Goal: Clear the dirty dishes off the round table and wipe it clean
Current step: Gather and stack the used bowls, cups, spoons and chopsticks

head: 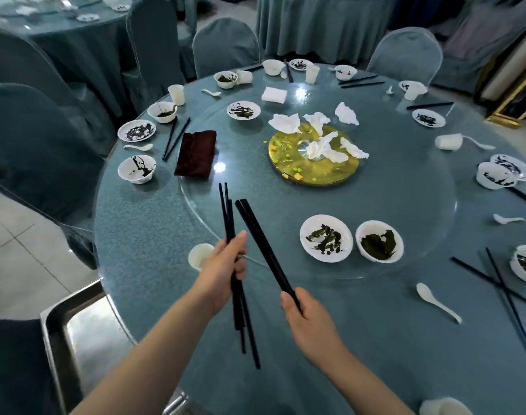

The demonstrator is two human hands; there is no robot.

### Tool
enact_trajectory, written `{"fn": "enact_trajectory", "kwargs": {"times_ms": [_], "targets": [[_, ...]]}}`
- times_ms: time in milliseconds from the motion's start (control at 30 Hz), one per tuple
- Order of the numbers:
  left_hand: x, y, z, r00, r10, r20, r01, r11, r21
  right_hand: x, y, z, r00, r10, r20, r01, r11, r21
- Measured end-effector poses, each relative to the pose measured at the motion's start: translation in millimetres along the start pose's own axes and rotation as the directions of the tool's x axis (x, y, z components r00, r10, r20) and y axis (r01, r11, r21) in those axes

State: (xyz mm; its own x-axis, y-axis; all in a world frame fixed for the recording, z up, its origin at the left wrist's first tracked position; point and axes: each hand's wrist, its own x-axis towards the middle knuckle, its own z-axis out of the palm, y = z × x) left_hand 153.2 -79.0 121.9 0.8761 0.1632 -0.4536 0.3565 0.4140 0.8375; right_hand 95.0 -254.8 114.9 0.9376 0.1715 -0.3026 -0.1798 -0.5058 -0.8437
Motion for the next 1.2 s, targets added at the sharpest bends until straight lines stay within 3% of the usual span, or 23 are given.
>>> {"fn": "enact_trajectory", "kwargs": {"times_ms": [100, 400, 567, 667, 767, 833, 967, 1067, 1200], "targets": [[-20.7, -26.0, 42.1, 0.998, -0.039, 0.039, 0.041, 0.998, -0.046, -14.0, 8.4, -16.0, 1.000, -0.022, 0.005, 0.022, 0.994, -0.105], [-49.0, -72.3, 112.2, 0.988, -0.143, -0.050, 0.146, 0.987, 0.064, -47.0, 45.8, -65.5, 1.000, -0.008, 0.008, 0.010, 0.930, -0.367], [-55.8, -87.4, 136.4, 0.968, -0.233, 0.087, 0.234, 0.972, 0.005, -55.0, 81.4, -96.1, 0.998, -0.021, 0.054, 0.034, 0.967, -0.252], [-56.8, -96.1, 151.1, 0.969, -0.230, 0.086, 0.232, 0.972, -0.022, -57.2, 97.7, -109.6, 0.996, -0.001, 0.090, 0.017, 0.984, -0.179], [-54.2, -98.3, 169.0, 0.980, -0.190, 0.053, 0.197, 0.958, -0.210, -62.7, 113.2, -118.7, 0.984, 0.138, 0.110, -0.142, 0.989, 0.036], [-51.8, -94.4, 178.9, 0.990, -0.141, 0.031, 0.143, 0.937, -0.318, -68.6, 118.6, -122.0, 0.955, 0.275, 0.115, -0.298, 0.893, 0.336], [-53.5, -83.8, 199.2, 0.999, -0.040, -0.034, 0.021, 0.903, -0.428, -76.5, 114.7, -131.3, 0.862, 0.499, 0.090, -0.349, 0.456, 0.819], [-62.4, -83.9, 213.6, 0.997, 0.045, -0.065, -0.068, 0.904, -0.423, -76.7, 113.1, -139.9, 0.796, 0.594, 0.122, -0.314, 0.232, 0.921], [-83.0, -103.4, 234.4, 0.999, 0.029, -0.045, -0.044, 0.921, -0.387, -73.4, 111.7, -151.6, 0.757, 0.649, 0.073, -0.232, 0.163, 0.959]]}}
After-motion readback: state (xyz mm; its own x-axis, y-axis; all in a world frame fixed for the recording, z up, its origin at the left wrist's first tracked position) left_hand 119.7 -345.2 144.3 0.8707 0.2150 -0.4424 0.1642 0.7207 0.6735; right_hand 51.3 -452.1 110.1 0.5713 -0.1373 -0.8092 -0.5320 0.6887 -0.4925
